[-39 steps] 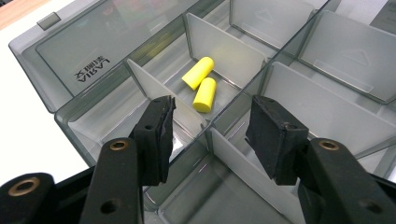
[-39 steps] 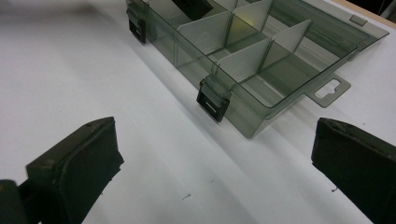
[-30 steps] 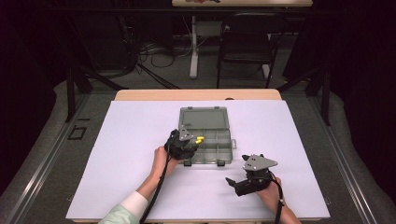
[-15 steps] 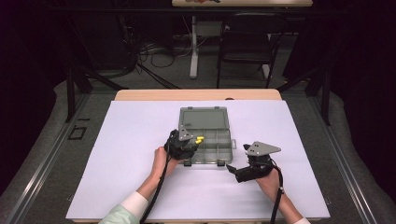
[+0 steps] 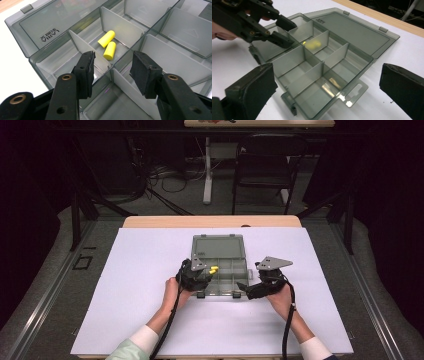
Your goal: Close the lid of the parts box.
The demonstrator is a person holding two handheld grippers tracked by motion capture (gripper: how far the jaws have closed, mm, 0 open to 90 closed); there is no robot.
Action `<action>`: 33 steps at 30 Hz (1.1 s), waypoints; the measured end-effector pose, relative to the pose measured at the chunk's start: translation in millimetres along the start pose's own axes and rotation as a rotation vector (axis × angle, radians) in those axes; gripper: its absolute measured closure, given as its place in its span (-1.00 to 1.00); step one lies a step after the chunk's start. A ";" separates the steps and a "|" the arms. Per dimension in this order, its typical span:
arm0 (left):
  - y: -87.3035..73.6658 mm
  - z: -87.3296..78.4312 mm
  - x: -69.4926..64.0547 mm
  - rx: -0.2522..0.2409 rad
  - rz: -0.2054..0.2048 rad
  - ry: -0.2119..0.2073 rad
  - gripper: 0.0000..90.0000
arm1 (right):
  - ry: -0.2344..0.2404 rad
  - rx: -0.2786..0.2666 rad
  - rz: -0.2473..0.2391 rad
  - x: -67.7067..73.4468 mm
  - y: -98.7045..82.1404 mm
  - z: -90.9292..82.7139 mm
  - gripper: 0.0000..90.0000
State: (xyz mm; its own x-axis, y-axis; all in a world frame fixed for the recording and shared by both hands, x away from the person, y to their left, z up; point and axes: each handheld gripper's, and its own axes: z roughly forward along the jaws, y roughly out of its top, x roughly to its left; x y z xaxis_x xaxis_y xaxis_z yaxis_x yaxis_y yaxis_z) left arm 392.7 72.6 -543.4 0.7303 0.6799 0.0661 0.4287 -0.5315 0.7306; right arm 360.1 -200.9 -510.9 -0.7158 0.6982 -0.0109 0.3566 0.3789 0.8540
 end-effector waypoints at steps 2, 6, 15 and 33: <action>0.0 0.1 0.1 0.000 0.000 0.000 0.18 | -0.006 -0.001 0.003 -2.8 2.2 2.4 -1.00; 0.0 0.1 0.1 -0.001 0.000 -0.001 0.18 | -0.029 0.011 0.004 -9.8 7.6 6.9 -0.99; 0.0 0.1 0.2 0.000 0.001 -0.002 0.18 | -0.122 0.036 0.017 -25.5 20.5 16.4 -0.35; 0.0 0.1 0.2 -0.001 0.002 -0.002 0.18 | -0.195 0.140 0.071 -64.3 29.2 53.0 1.00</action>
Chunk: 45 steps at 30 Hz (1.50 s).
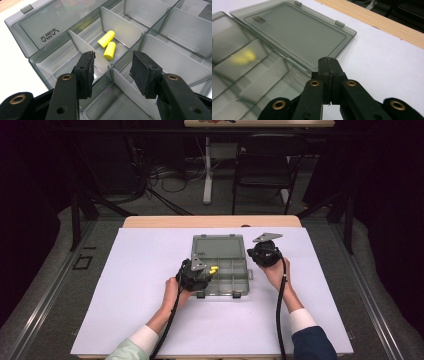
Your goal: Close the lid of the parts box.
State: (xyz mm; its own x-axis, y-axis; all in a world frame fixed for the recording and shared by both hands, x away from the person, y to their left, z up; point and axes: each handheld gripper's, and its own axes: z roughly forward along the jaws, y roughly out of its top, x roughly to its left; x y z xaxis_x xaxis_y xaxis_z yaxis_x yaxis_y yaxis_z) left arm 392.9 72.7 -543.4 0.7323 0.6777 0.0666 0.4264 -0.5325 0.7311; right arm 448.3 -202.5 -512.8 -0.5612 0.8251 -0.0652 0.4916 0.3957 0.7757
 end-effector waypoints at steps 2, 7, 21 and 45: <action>0.0 0.0 0.1 0.000 0.000 0.000 0.18 | -0.012 0.026 -0.012 -2.9 -1.2 7.5 1.00; -0.1 0.1 0.1 -0.002 -0.003 -0.002 0.18 | -0.006 0.065 0.020 -12.1 -5.3 22.2 1.00; -0.2 0.1 0.4 -0.002 -0.004 -0.005 0.18 | 0.003 0.163 0.000 -10.8 -10.1 43.4 1.00; 0.5 0.4 2.0 -0.004 0.012 -0.008 0.26 | 0.001 0.152 0.061 -11.8 -13.6 49.4 1.00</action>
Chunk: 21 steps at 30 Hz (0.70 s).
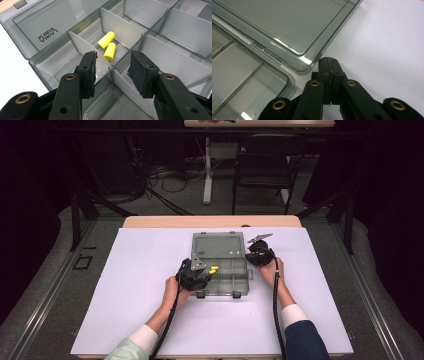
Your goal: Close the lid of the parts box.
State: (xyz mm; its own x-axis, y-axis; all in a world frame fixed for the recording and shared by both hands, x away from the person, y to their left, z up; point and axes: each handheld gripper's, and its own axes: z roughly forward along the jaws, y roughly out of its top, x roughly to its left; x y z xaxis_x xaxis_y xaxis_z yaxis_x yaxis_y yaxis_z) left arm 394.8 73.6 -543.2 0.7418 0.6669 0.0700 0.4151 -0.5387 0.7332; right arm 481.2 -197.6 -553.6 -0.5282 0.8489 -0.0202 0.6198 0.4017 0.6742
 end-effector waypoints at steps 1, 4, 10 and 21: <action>0.0 0.0 0.0 0.000 0.000 0.000 0.26 | -0.002 0.000 0.002 -0.1 0.1 0.1 1.00; 0.0 0.0 0.0 0.000 0.000 0.000 0.26 | 0.000 -0.009 0.009 -0.6 0.2 0.9 1.00; -0.1 0.2 -0.2 -0.002 -0.002 -0.001 0.26 | 0.004 -0.028 0.048 -2.2 1.0 3.3 1.00; -0.2 0.4 0.0 -0.002 0.000 -0.002 0.26 | -0.004 -0.054 0.077 -3.4 2.0 6.5 1.00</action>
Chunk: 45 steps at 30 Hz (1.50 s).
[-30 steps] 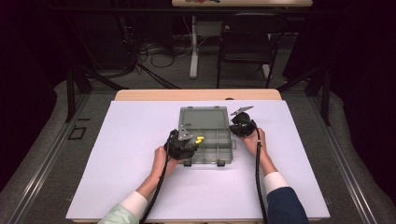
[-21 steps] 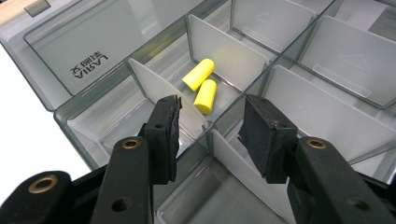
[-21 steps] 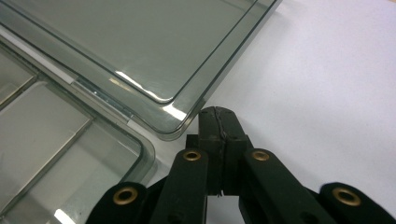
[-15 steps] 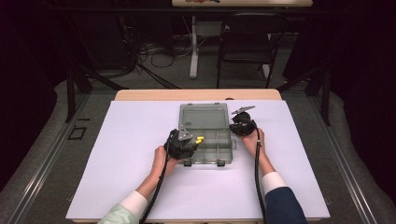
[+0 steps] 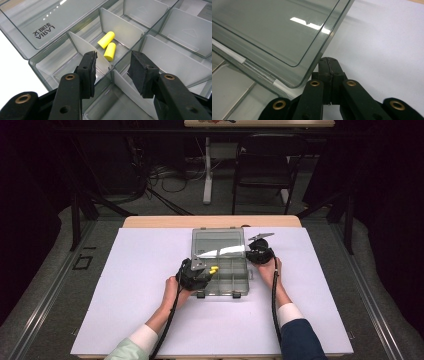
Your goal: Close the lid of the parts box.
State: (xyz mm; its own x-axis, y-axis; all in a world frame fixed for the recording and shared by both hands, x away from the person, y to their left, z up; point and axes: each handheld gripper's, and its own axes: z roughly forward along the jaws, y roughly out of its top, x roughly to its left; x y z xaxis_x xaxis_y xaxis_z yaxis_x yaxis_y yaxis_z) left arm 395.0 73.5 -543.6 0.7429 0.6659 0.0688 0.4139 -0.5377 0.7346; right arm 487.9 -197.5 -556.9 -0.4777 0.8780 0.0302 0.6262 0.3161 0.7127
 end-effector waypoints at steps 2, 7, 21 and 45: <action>0.1 0.0 0.3 0.001 0.004 0.001 0.26 | 0.001 -0.006 0.001 -0.3 -0.1 0.2 1.00; 0.0 0.1 0.5 0.000 0.003 -0.001 0.26 | -0.001 -0.022 0.010 -0.7 0.3 -0.6 1.00; -0.3 0.2 0.4 0.000 -0.002 -0.003 0.26 | -0.020 -0.068 0.007 1.1 3.0 -5.0 1.00; -0.2 0.3 0.3 0.000 -0.001 -0.002 0.26 | -0.024 -0.134 -0.002 1.6 5.0 -11.8 1.00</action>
State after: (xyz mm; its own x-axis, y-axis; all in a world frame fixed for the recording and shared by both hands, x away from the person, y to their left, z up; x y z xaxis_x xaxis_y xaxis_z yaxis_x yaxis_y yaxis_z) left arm 395.3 73.7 -544.0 0.7440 0.6649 0.0667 0.4144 -0.5374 0.7345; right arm 483.0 -198.7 -545.0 -0.4628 0.8864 0.0125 0.5362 0.2687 0.8002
